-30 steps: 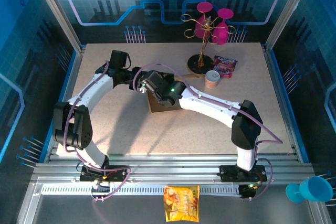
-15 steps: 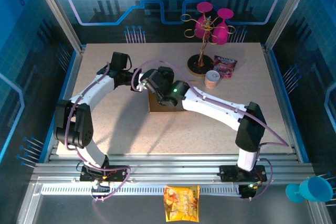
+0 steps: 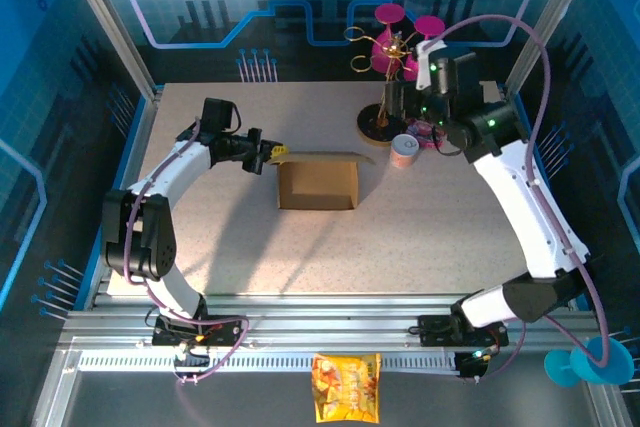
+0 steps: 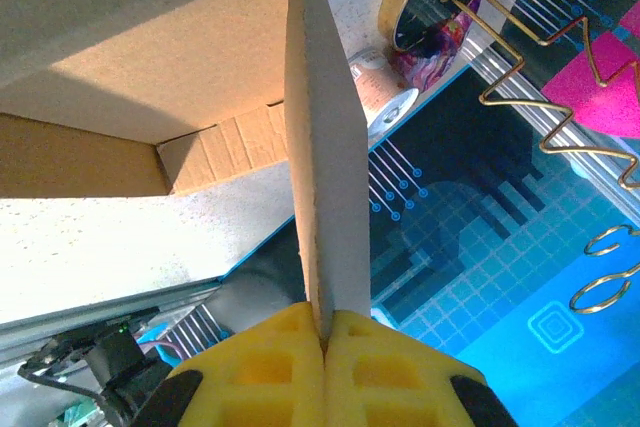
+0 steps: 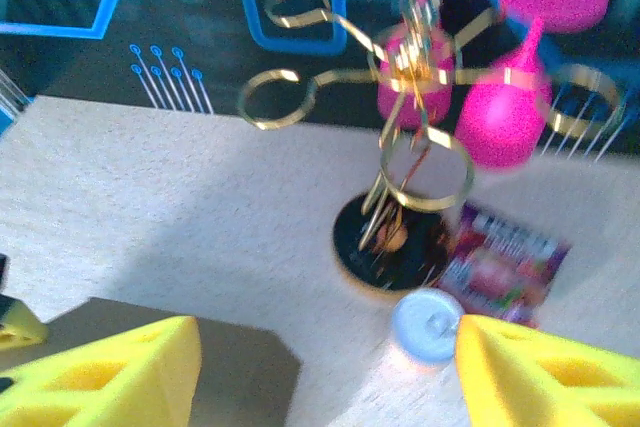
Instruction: Fold the paper box
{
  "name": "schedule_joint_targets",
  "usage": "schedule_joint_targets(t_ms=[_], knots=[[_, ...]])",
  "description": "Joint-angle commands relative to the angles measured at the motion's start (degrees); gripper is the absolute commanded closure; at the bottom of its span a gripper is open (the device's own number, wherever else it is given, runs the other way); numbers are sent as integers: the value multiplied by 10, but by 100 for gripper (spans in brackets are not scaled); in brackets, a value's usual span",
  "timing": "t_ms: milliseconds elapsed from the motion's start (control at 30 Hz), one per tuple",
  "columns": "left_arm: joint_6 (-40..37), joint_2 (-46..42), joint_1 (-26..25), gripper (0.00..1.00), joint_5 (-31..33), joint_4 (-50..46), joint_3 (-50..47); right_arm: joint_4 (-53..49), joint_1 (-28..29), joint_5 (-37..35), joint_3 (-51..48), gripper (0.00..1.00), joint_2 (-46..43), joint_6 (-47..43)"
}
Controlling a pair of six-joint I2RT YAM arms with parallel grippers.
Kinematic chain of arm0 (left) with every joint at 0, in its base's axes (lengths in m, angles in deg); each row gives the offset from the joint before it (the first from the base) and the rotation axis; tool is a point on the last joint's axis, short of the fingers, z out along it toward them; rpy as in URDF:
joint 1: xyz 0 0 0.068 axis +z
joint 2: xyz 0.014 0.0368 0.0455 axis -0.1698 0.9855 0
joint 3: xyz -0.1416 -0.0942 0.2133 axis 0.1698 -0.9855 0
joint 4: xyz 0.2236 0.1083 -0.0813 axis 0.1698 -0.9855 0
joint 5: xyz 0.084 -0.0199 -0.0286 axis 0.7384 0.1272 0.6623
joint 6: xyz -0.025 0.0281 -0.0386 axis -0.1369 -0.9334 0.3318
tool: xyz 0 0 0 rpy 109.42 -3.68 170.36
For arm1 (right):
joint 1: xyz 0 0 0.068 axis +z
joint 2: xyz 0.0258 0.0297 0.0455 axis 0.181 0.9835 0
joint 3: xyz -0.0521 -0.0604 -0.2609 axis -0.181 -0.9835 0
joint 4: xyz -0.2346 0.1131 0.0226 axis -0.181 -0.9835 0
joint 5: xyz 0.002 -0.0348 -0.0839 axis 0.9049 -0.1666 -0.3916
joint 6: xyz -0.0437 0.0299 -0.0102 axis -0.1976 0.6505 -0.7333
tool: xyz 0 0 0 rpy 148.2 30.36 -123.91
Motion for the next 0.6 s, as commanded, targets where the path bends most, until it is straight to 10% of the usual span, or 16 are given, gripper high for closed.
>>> schedule_joint_targets(t_ms=[0,567], knots=[[-25,-14,5,100,-28,-16,-4,-78,-33,144,-6,35,53,164],[-50,-24,7,100,-45,-14,-17,-36,-49,356,-80,45,178,230]])
